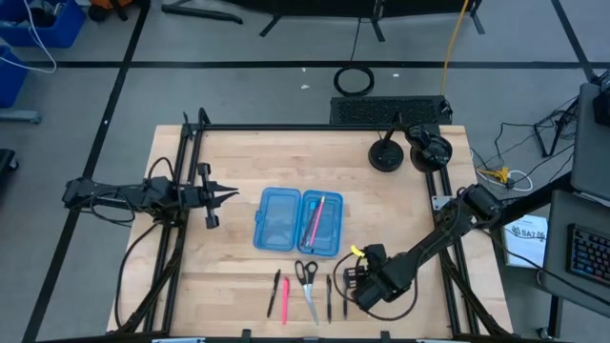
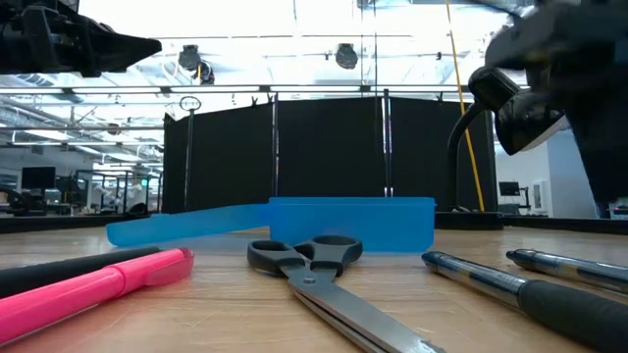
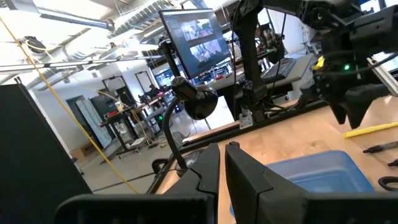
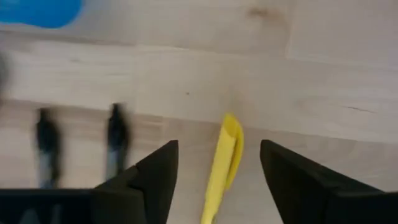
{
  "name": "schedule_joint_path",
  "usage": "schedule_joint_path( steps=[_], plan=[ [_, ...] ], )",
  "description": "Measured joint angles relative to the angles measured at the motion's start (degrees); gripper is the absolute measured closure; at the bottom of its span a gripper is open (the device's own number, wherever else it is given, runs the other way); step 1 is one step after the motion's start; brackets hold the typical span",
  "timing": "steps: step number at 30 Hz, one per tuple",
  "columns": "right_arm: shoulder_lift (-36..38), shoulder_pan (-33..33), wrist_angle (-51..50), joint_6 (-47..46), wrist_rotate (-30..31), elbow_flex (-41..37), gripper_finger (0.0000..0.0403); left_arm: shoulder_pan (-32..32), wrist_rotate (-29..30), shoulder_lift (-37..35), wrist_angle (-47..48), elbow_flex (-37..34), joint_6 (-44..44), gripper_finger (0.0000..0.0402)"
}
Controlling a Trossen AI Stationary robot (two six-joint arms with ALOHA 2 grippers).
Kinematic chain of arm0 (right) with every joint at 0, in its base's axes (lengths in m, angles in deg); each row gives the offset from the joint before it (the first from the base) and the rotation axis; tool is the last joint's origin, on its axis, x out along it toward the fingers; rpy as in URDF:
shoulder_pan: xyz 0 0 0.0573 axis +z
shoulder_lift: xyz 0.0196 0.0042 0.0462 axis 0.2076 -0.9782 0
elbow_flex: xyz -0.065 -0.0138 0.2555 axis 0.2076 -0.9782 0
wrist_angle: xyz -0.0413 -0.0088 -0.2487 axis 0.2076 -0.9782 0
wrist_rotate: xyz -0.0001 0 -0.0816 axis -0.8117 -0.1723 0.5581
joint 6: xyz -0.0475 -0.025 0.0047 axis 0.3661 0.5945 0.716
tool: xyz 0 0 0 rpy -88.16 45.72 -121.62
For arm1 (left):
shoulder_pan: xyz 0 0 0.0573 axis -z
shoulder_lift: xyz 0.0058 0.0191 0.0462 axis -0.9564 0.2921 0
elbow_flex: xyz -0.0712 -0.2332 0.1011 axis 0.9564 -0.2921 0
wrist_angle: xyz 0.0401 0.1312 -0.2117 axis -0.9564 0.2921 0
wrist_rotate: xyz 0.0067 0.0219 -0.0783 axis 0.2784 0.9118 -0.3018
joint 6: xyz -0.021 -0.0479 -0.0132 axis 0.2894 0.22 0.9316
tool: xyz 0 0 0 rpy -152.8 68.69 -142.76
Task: Pick & place school supplies into a supply box
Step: Put the yellow pen into the blue pencil box
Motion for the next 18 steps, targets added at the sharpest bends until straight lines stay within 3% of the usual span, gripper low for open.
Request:
schedule_joint_path(
  steps=[4, 18],
  plan=[
    [0.0, -1.1, 4.3, 1.2, -5.2, -2.2, 0.0173, 0.0, 0.0, 0.0, 0.4, 0.0, 0.0, 0.0371],
    [-2.4, -1.1, 11.5, 1.6, -13.4, -9.0, 0.0212, 0.0, 0.0, 0.0, 1.6, 0.0, 0.0, 0.0371]
  ],
)
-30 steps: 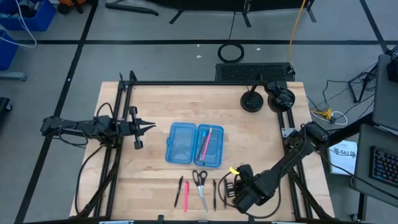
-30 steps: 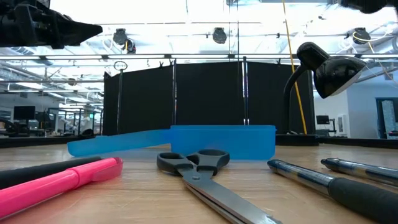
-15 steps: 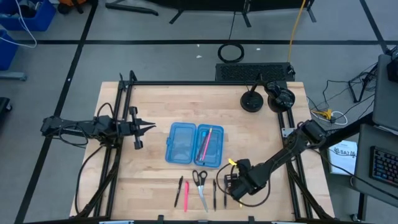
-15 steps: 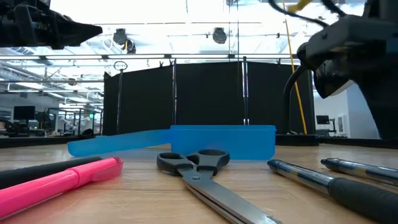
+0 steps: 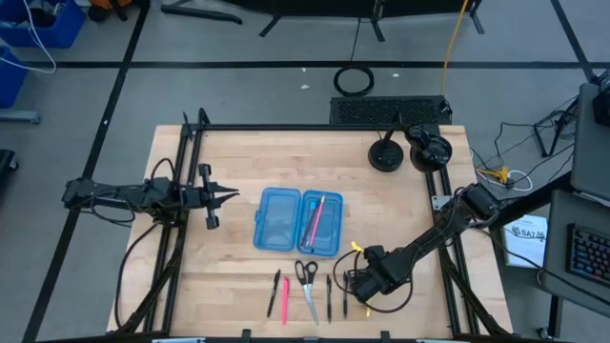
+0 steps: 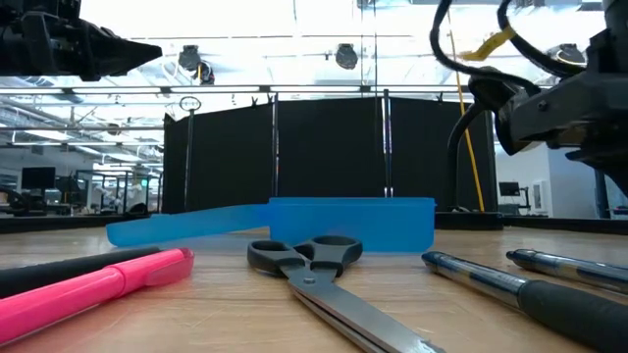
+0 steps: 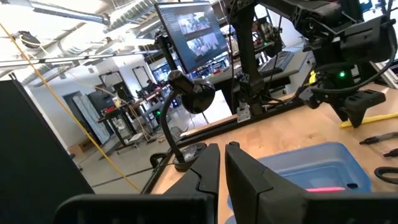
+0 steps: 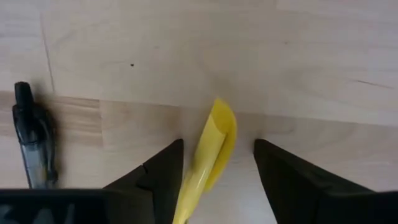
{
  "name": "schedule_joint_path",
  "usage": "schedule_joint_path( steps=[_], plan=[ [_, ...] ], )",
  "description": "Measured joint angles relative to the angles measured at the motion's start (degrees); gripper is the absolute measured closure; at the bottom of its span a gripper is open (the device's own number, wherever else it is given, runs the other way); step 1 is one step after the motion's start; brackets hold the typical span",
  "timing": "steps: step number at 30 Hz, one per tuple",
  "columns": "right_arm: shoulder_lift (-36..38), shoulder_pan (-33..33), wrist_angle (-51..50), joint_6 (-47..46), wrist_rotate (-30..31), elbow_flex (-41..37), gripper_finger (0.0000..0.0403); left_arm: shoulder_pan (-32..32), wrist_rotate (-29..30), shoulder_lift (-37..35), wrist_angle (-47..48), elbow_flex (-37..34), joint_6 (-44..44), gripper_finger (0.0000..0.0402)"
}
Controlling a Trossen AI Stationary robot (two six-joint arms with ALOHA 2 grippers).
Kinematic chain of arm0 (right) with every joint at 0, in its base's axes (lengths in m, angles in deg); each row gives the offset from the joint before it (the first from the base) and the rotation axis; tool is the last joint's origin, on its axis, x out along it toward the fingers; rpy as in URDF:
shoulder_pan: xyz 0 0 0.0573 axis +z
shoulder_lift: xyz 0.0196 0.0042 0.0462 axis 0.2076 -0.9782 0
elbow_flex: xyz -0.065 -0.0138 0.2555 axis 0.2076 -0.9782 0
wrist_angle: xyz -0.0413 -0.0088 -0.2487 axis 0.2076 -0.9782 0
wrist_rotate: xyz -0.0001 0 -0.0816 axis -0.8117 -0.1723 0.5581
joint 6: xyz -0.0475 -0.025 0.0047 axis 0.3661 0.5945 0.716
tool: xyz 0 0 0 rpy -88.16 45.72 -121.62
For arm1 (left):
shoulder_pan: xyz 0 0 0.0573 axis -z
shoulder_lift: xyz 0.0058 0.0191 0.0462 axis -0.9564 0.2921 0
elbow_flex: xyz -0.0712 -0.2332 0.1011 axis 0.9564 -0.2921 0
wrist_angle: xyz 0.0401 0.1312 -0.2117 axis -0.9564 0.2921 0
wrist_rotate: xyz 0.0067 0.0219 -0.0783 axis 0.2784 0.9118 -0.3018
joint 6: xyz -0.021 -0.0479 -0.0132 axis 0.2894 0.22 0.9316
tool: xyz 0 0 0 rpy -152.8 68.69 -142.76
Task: Pick & place school supplies into a supply box
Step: Put the yellow pen into the blue pencil box
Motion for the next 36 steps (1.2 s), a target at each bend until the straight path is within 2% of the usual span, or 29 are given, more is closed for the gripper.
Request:
schedule_joint_path(
  steps=[7, 16, 24, 28, 30, 36],
  plan=[
    [-1.3, 0.0, -0.3, 4.0, -2.3, -0.1, 0.0251, 0.0, 0.0, 0.0, 0.0, 0.0, 0.0, 0.0371],
    [-1.4, 0.1, 0.4, 8.6, -3.5, -0.2, 0.0365, 0.0, 0.0, 0.0, -0.1, 0.0, 0.1, 0.0371],
    [-1.2, -0.2, 1.8, 10.2, -3.3, -0.2, 0.0361, 0.0, 0.0, 0.0, -0.1, 0.0, 0.3, 0.0371],
    [1.0, -1.1, 3.1, 11.4, -1.3, -0.2, 0.0355, 0.0, -0.1, 0.0, -0.1, 0.0, 0.4, 0.0371],
    [3.3, -1.8, 3.2, 11.5, 0.6, -0.4, 0.0364, 0.0, -0.1, 0.0, -0.2, 0.0, 0.5, 0.0371],
    [12.0, -4.3, 2.9, 11.6, 13.6, -0.4, 0.0368, 0.0, -0.3, 0.0, -0.5, 0.0, 0.5, 0.0371]
  ],
)
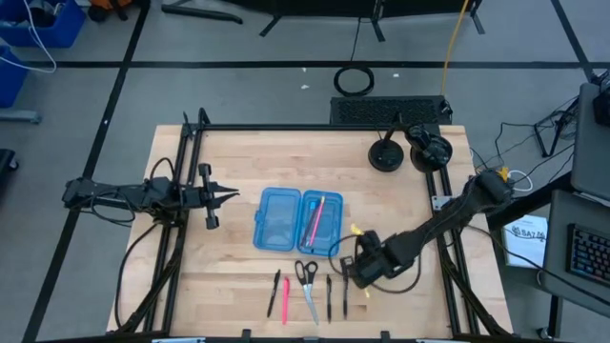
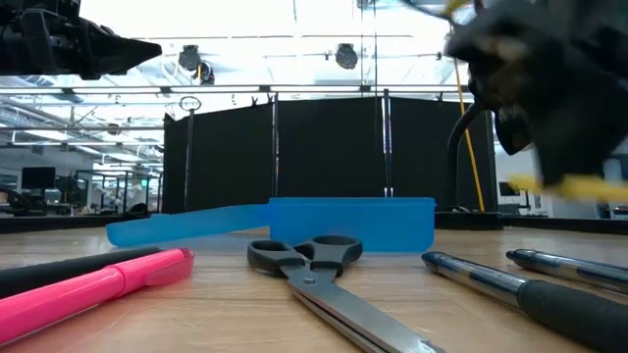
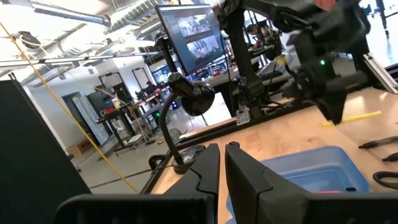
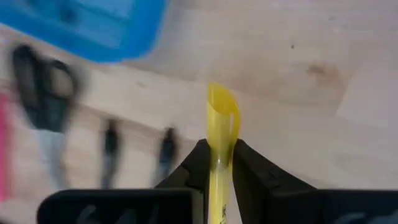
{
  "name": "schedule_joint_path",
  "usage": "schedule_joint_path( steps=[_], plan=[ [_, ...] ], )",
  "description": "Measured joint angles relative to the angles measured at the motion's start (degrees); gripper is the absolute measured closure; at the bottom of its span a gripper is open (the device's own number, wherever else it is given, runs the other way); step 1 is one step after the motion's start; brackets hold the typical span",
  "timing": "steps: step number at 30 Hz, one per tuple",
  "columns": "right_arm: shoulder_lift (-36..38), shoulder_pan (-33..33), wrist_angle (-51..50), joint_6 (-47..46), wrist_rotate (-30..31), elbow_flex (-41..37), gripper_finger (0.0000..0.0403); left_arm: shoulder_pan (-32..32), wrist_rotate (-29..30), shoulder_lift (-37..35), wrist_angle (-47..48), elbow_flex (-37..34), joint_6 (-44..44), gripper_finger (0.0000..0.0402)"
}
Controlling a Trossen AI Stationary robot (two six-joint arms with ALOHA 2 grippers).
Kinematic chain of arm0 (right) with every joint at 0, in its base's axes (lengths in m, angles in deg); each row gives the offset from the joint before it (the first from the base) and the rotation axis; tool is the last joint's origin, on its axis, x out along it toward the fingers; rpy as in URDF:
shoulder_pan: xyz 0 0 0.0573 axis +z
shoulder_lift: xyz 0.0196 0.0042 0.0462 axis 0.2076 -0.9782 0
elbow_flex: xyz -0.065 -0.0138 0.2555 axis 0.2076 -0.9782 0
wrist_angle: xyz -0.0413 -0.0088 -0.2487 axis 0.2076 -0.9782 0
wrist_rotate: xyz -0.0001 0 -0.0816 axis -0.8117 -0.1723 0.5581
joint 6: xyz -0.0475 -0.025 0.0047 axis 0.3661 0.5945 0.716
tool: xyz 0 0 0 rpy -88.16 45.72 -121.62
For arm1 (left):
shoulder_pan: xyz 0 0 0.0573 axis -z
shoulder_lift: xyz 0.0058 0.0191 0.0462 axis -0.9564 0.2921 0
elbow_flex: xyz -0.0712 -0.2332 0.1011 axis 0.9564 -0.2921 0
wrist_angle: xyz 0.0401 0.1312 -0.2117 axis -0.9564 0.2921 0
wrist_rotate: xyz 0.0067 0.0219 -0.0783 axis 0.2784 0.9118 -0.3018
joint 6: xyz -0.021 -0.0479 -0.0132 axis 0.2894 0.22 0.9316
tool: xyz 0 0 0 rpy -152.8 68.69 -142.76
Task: Pick & place school supplies into a supply box
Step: Put the yellow pen into the blue pencil box
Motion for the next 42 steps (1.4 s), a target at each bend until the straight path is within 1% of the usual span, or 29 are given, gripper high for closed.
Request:
schedule_joint_path(
  steps=[6, 8, 10, 13, 18, 20, 22, 25, 27, 31, 35, 42],
  plan=[
    [5.9, -2.0, -0.4, 1.3, 5.1, 0.1, 0.0368, 0.0, 0.0, 0.0, 0.0, 0.0, 0.1, 0.0371],
    [7.1, -3.3, -0.6, 2.3, 6.8, 0.1, 0.0368, 0.0, 0.0, 0.0, 0.0, 0.0, 0.1, 0.0371],
    [7.9, -5.4, 0.9, 3.6, 9.7, 0.1, 0.0368, 0.0, 0.0, 0.0, -0.3, 0.0, 0.0, 0.0371],
    [8.6, -10.3, 7.5, 9.9, 12.1, 0.1, 0.0368, 0.0, 0.0, 0.0, -1.5, 0.0, 0.1, 0.0371],
    [8.2, -19.9, 21.9, 24.9, 11.9, 0.1, 0.0368, 0.0, 0.0, 0.0, -2.2, 0.0, 0.0, 0.0371],
    [8.1, -23.3, 23.4, 28.4, 11.0, 0.2, 0.0368, 0.0, 0.0, 0.0, -2.5, 0.0, 0.0, 0.0371],
    [7.8, -26.2, 22.5, 30.0, 8.5, 0.2, 0.0368, 0.0, 0.1, 0.0, -2.6, 0.0, 0.0, 0.0371],
    [6.7, -29.5, 19.6, 30.1, 4.2, 0.2, 0.0368, 0.0, 0.1, 0.0, -2.6, 0.0, 0.0, 0.0371],
    [5.3, -30.8, 20.3, 30.0, 1.4, 0.2, 0.0368, 0.0, 0.1, 0.0, -2.6, 0.0, 0.0, 0.0371],
    [1.6, -32.2, 23.5, 30.5, -1.7, 0.2, 0.0368, 0.0, 0.1, 0.0, -2.5, 0.0, 0.0, 0.0371],
    [-2.2, -32.5, 27.8, 30.4, -3.2, 0.2, 0.0368, 0.0, 0.2, 0.0, -2.3, 0.0, 0.0, 0.0371],
    [-4.2, -32.6, 27.2, 29.8, -4.6, 0.2, 0.0368, 0.0, 0.2, 0.0, -2.1, 0.0, -0.5, 0.0371]
  ],
)
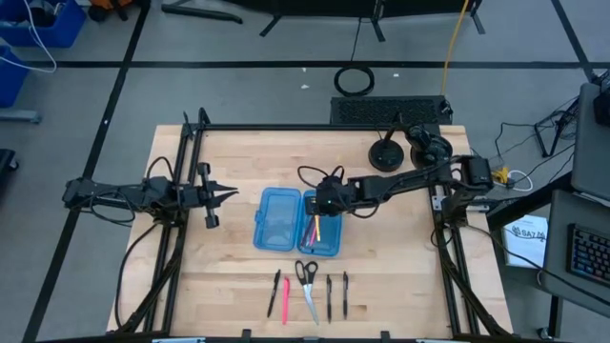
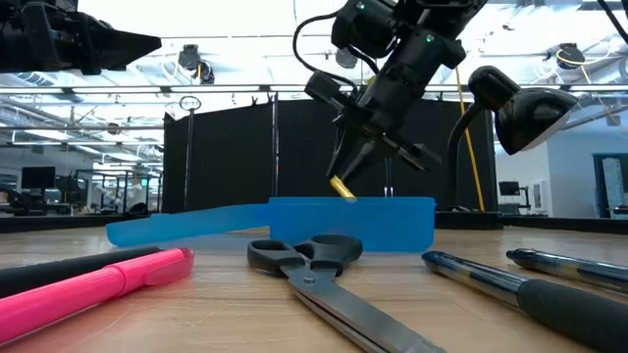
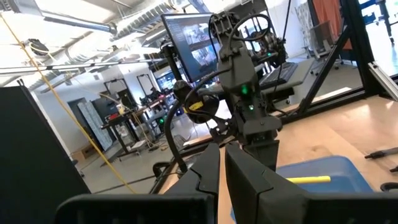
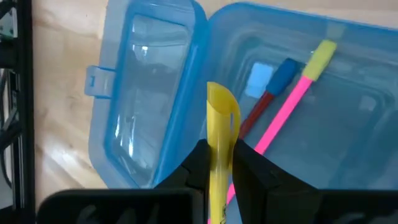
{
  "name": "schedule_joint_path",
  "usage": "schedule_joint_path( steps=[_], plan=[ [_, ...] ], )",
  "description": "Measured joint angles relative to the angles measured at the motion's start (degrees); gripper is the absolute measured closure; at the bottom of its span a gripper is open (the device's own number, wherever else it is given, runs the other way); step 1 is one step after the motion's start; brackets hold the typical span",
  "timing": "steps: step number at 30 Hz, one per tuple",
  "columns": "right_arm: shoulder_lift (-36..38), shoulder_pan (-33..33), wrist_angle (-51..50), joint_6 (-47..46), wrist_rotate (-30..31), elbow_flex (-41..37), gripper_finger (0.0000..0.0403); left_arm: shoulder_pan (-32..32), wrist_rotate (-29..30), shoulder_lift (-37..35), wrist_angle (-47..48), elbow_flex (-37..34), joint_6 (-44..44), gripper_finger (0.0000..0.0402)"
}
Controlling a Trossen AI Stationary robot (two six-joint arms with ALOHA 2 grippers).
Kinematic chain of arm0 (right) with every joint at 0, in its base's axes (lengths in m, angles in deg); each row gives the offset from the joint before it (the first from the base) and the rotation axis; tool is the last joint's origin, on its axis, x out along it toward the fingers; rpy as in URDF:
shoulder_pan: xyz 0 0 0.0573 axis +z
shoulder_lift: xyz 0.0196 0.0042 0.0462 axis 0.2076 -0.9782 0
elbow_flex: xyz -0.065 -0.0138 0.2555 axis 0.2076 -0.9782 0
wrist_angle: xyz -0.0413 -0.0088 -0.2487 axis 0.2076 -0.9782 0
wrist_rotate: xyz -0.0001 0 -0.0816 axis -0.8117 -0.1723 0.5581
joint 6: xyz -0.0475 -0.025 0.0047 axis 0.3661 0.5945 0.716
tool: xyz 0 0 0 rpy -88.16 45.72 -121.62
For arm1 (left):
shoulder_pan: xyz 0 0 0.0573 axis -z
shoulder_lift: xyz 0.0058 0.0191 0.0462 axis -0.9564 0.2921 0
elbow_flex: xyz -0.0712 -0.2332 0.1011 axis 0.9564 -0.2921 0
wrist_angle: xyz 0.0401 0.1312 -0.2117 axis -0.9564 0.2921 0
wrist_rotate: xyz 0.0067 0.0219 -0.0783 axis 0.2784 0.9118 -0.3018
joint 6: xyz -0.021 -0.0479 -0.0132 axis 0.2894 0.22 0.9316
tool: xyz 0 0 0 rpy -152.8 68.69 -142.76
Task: Pick & place school supplies into a supply box
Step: Put the yellow pen into the blue pencil box
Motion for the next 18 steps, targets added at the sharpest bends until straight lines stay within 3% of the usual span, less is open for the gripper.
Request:
schedule_joint_path(
  steps=[18],
  plan=[
    [0.0, -0.1, -8.4, -2.6, 3.6, 0.0, 0.0368, 0.0, 0.0, 0.0, -0.3, 0.0, -1.1, 0.0371]
  ],
)
